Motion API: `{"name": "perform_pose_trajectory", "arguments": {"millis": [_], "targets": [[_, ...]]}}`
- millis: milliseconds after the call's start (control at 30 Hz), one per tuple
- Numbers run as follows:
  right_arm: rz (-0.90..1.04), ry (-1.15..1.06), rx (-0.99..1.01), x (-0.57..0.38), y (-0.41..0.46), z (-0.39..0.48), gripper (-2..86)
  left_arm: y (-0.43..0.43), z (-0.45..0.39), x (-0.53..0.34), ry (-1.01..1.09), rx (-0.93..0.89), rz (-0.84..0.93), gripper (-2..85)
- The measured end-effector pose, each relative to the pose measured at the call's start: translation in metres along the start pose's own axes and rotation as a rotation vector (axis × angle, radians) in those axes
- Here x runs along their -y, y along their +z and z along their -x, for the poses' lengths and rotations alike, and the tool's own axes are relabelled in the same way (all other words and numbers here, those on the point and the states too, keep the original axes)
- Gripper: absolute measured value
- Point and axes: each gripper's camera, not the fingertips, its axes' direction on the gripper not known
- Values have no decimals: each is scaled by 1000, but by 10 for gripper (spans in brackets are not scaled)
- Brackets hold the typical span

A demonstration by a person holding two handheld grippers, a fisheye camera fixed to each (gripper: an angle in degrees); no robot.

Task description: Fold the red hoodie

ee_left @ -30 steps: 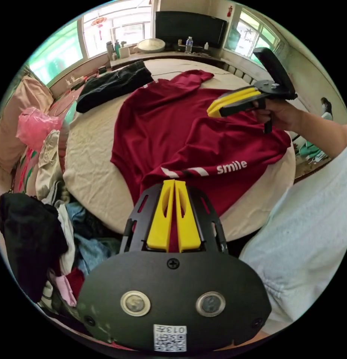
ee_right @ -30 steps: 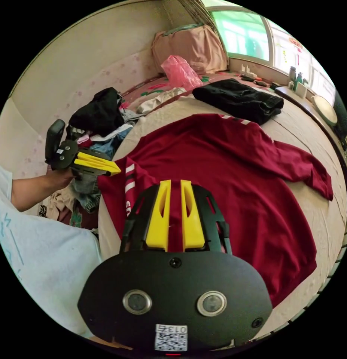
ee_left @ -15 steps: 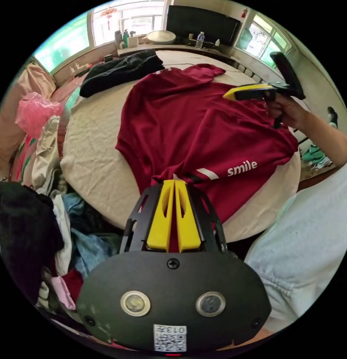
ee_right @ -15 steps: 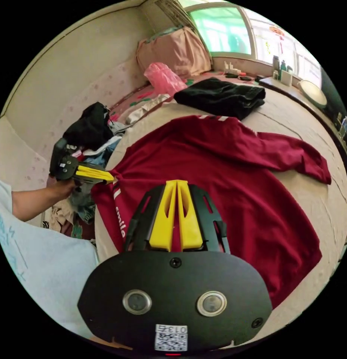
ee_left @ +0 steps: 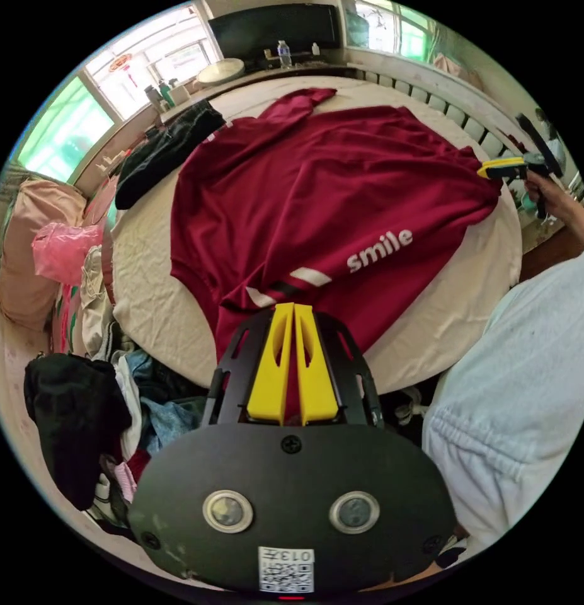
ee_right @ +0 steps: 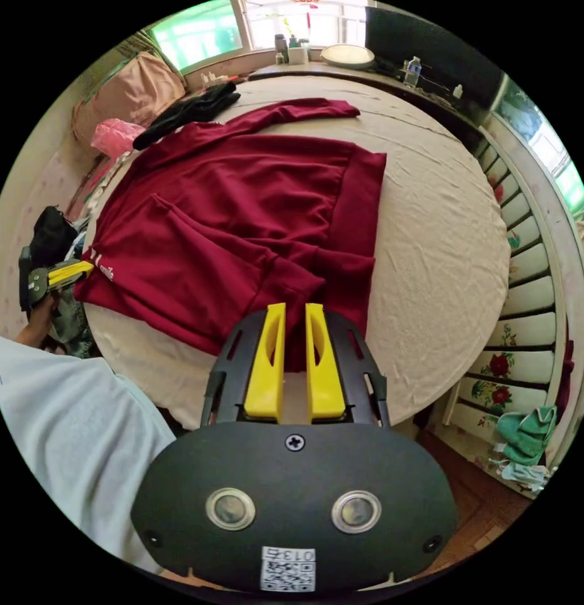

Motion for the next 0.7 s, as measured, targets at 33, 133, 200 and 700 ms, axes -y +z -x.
{"name": "perform_pose_trajectory", "arguments": {"millis": [33,133,200,700], "targets": [[8,-14,-15,2,3,3,45,7,-4,-3,33,0,45,-3],[-46,-75,-113,12,-6,14,40,5,-6,-16,51,15,10,-2],[-54,-105,-96,14,-3,9,46,5,-2,-20,26,-9,-3,0],[-58,120,167,-35,-7,-55,87,-24,-17,-63,166,-79,46,104]]}}
